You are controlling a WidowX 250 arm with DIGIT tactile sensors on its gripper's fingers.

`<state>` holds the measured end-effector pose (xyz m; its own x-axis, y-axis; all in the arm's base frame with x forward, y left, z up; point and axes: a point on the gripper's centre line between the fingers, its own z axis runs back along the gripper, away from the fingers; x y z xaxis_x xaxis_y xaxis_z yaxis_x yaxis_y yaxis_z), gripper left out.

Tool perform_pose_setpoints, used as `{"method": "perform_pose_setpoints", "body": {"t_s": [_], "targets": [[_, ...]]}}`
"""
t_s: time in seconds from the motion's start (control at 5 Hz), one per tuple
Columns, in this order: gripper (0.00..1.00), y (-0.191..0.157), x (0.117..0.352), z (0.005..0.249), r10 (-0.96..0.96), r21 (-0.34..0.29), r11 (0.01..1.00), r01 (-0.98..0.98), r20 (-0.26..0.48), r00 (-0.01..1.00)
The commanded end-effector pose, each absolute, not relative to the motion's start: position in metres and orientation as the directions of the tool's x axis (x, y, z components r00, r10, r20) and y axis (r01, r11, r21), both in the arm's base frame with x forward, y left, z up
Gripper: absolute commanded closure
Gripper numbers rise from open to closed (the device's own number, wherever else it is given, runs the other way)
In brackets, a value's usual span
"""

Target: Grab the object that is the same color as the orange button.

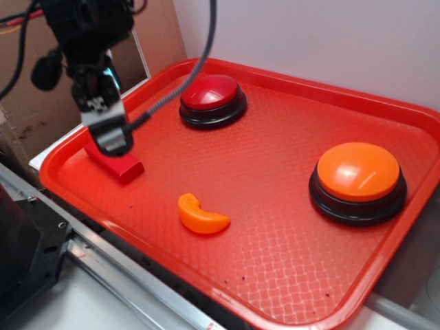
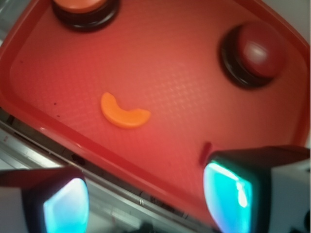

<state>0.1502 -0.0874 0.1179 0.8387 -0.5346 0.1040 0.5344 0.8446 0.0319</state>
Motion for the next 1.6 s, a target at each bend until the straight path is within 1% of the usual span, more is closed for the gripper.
{"method": "perform_pose_setpoints", "body": {"t_s": [0.0,0.2,0.4,0.6,0.8,1.0,1.2,1.4], "targets": [[0.00,-0.107,0.163,0.076,-0.671,0.019,0.737,0.675,0.141,0.728],[0.00,-0.114,0.170,0.050,-0.713,0.013,0.697,0.717,0.121,0.691],[0.00,-0.119,0.171,0.034,-0.767,0.003,0.633,0.774,0.131,0.627],[0.00,-0.122,0.171,0.021,-0.801,0.007,0.589,0.808,0.136,0.582],[0.00,-0.126,0.173,0.012,-0.820,0.027,0.568,0.823,0.113,0.562],[0.46,-0.125,0.179,0.006,-0.804,0.021,0.589,0.808,0.120,0.583],[1.00,-0.125,0.182,0.007,-0.796,0.036,0.602,0.798,0.108,0.595],[1.00,-0.123,0.183,0.007,-0.792,0.032,0.607,0.794,0.108,0.601]]}}
